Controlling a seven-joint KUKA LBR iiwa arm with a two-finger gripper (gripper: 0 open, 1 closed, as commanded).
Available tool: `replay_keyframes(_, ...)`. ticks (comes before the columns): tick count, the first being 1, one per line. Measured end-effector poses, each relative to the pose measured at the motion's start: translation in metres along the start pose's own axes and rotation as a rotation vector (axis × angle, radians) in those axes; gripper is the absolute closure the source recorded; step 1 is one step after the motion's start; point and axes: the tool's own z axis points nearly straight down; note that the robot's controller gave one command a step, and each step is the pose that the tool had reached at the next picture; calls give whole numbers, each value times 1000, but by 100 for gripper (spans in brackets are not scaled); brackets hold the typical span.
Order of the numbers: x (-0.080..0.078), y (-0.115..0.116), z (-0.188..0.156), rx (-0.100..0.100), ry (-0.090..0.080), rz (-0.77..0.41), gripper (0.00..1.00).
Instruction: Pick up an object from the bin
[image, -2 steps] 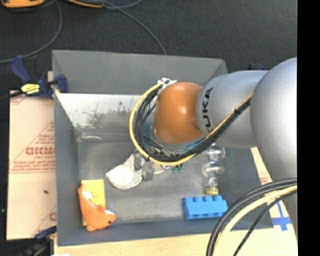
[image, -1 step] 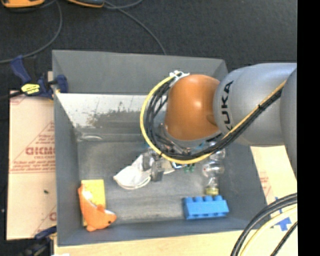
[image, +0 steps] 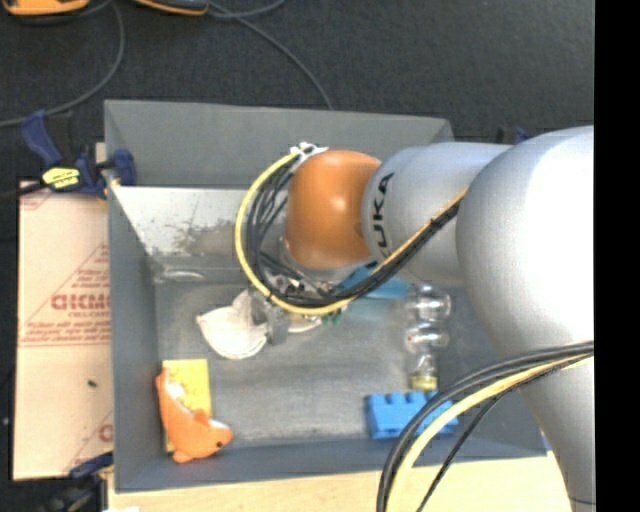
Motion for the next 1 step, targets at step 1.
replay_keyframes(1, 0, 0, 0, -1, 0, 1, 100)
